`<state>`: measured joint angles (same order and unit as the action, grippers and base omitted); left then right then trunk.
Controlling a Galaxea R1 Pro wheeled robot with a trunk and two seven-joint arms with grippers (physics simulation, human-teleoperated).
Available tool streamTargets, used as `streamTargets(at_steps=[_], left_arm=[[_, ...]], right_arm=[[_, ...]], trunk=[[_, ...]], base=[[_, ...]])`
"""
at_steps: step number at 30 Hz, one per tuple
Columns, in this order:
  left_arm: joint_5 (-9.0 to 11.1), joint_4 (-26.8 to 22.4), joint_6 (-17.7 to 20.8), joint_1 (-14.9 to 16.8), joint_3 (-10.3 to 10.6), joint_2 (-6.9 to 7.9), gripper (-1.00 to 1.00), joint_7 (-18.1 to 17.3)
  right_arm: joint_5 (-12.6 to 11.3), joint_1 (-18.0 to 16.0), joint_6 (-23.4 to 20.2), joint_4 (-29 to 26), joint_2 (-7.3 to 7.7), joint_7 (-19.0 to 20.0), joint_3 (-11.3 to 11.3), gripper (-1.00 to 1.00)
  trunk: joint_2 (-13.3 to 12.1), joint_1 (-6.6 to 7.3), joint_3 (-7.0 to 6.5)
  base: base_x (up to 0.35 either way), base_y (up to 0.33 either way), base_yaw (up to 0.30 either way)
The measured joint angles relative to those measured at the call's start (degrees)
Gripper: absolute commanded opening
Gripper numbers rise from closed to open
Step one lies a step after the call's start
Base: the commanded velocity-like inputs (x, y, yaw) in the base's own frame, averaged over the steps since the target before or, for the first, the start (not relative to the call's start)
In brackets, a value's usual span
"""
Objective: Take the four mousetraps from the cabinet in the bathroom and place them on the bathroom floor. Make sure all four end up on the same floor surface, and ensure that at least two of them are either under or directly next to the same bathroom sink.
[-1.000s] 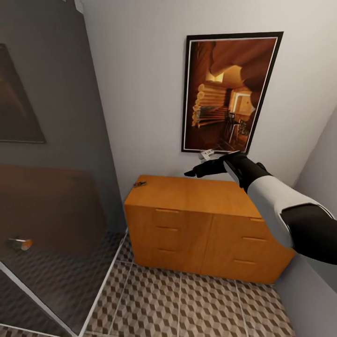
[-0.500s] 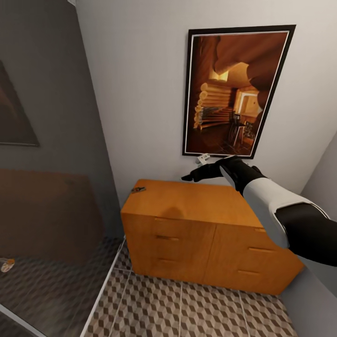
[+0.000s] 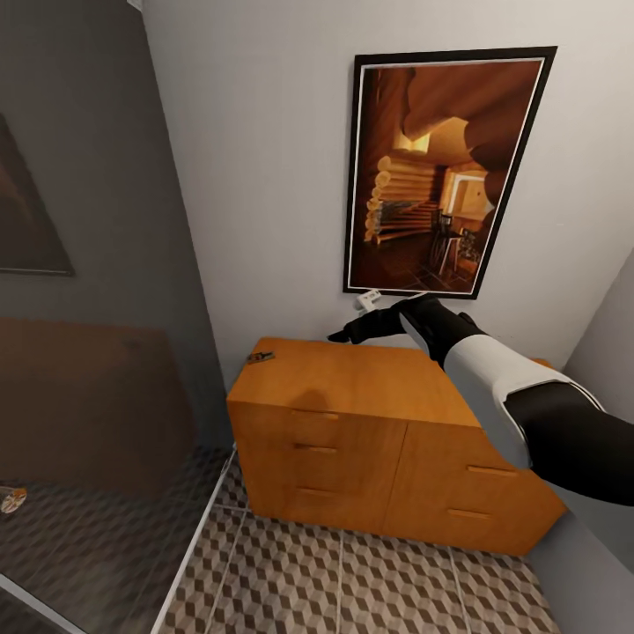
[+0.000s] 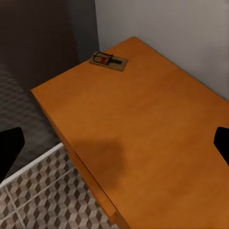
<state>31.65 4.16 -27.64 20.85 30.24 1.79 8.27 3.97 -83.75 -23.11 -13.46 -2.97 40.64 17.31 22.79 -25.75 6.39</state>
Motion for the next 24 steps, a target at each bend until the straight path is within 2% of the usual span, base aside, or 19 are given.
streamTargets(at_steps=[8,16,22,24], left_arm=[[0.0,0.0,0.0,0.0,0.0,0.00,1.00,0.0],[0.0,0.0,0.0,0.0,0.0,0.00,1.00,0.0],[0.0,0.0,0.0,0.0,0.0,0.00,1.00,0.0],[0.0,0.0,0.0,0.0,0.0,0.00,1.00,0.0]], right_arm=[[0.5,0.0,0.0,0.0,-0.86,0.1,0.0,1.00],[2.6,0.0,0.1,0.1,-1.96,0.3,0.1,1.00],[3.3,0.2,0.8,0.1,-2.19,1.6,0.1,1.00],[3.4,0.2,1.7,0.1,-2.10,3.1,0.1,1.00]], trunk=[[0.0,0.00,0.00],[0.0,0.00,0.00],[0.0,0.00,0.00],[0.0,0.00,0.00]], base=[[0.000,0.000,0.000],[0.000,0.000,0.000],[0.000,0.000,0.000],[0.000,0.000,0.000]])
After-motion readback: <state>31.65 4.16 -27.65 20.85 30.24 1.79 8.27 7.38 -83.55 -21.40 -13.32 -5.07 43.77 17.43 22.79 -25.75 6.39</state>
